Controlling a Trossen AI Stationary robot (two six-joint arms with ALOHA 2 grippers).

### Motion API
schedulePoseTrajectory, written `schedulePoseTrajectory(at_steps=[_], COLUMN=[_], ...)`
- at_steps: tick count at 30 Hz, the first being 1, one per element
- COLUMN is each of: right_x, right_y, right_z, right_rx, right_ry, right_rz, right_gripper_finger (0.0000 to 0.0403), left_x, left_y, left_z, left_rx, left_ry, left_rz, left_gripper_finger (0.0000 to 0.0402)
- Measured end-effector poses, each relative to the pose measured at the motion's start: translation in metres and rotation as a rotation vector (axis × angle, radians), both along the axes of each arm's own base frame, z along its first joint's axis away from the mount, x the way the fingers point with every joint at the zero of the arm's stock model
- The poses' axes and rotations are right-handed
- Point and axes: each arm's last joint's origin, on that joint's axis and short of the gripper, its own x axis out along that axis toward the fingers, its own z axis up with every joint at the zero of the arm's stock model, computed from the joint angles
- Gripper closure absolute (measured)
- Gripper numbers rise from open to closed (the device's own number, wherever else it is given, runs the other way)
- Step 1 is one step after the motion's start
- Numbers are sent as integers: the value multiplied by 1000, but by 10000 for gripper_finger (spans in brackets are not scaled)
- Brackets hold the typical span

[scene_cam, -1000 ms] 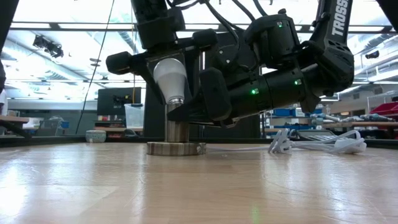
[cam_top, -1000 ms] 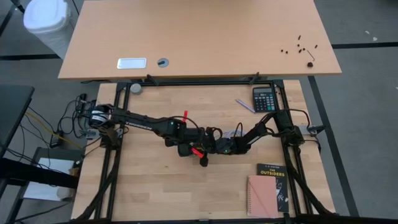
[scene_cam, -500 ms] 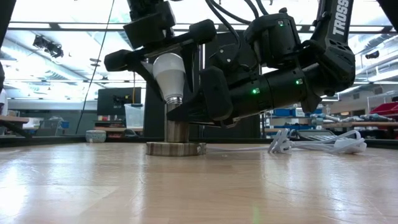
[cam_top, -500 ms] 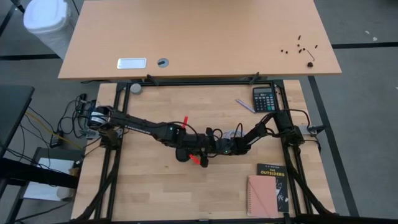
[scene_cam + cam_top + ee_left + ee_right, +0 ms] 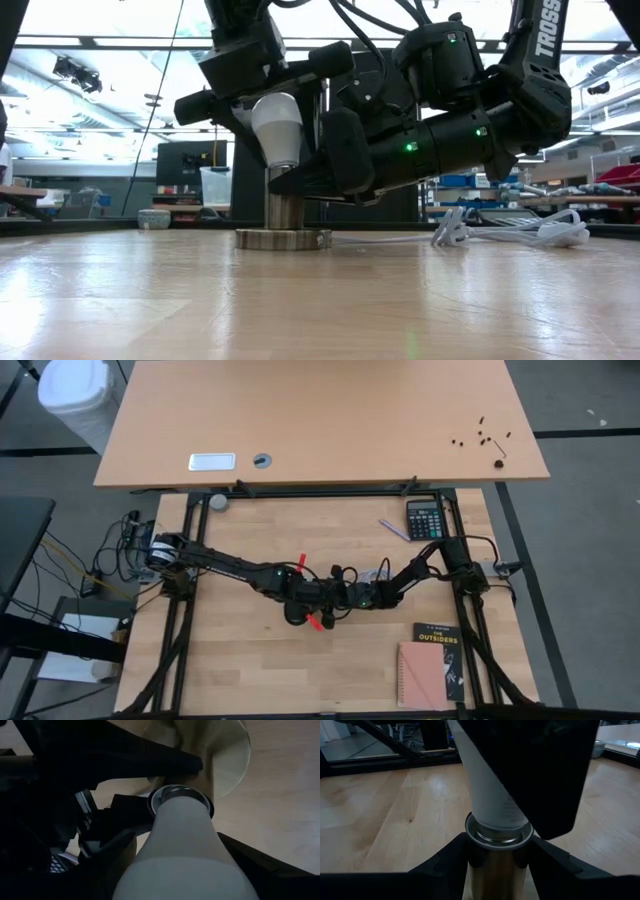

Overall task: Screw lightbulb
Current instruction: Insert the light bulb into the lamp

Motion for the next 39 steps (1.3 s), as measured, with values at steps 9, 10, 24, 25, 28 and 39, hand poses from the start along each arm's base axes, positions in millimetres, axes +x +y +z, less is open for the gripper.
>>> schedulePoseTrajectory(at_steps=[9, 10, 24, 25, 28, 39], right_x=[0, 0, 0, 0, 0, 0], right_y=[0, 0, 0, 0, 0, 0], right_z=[0, 0, 0, 0, 0, 0], right_rx=[0, 0, 1, 1, 1, 1], right_ry=[0, 0, 0, 0, 0, 0], right_rz=[1, 1, 0, 0, 0, 0], right_gripper_finger=[217, 217, 217, 217, 217, 217], left_x=[0, 0, -2, -2, -3, -6], left_y=[-2, -3, -12, -13, -14, -21], left_z=[-1, -1, -1, -1, 0, 18], left_rx=[-28, -36, -26, -15, -2, -17], left_ry=[-33, -40, -123, -136, -168, -204], left_rz=[62, 78, 226, 244, 289, 412], left_gripper_finger=[134, 134, 73, 68, 56, 43])
